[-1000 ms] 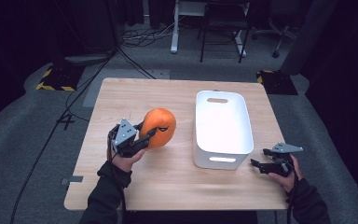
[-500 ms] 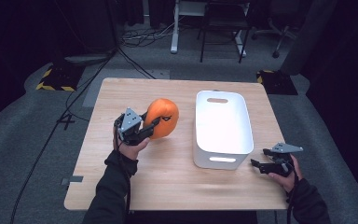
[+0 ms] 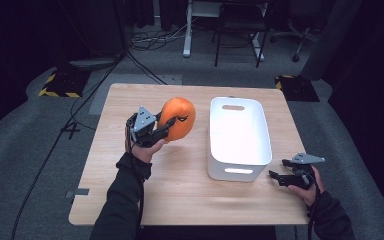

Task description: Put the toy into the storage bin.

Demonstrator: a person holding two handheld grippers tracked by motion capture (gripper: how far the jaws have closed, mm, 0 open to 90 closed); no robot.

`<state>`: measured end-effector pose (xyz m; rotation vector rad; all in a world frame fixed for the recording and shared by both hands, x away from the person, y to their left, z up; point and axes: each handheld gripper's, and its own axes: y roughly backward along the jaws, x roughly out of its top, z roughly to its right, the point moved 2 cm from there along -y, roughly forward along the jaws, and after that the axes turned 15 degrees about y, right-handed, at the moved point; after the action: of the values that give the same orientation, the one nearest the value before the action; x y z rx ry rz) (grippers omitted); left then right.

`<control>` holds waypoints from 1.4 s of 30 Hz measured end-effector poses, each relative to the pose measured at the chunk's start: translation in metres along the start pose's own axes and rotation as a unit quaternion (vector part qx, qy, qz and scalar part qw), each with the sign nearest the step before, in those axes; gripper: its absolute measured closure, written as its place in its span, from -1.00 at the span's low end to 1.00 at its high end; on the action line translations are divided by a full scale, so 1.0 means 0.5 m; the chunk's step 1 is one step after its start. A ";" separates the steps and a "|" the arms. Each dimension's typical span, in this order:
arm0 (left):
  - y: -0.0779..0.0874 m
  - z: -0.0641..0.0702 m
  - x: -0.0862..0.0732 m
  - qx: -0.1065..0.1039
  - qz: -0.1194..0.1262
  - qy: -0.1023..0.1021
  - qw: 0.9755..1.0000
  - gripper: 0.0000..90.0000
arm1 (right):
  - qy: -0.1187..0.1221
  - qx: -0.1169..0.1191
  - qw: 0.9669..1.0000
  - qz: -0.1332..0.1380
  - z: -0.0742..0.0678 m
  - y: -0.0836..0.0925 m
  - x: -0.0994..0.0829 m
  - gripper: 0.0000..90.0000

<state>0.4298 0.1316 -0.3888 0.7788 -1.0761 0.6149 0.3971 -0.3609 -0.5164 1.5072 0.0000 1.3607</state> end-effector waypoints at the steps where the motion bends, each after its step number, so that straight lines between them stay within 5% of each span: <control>1: -0.004 0.005 0.008 -0.002 0.003 -0.004 1.000 0.32 | 0.000 0.000 1.000 0.000 0.000 0.000 0.000 -0.55; 14: -0.019 0.028 0.039 -0.013 -0.001 -0.012 1.000 0.32 | 0.000 0.000 1.000 0.000 0.000 0.000 0.000 -0.55; 34: -0.009 0.047 0.080 -0.022 0.024 -0.019 0.999 0.32 | 0.000 0.000 1.000 0.000 0.000 0.000 0.000 -0.55; 42: -0.017 0.075 0.093 -0.037 0.037 -0.019 0.998 0.32 | 0.000 0.000 1.000 0.000 0.000 0.000 0.000 -0.56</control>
<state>0.4333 0.0998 -0.3376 0.6910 -1.1597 0.6210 0.3971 -0.3609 -0.5164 1.5070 -0.0001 1.3611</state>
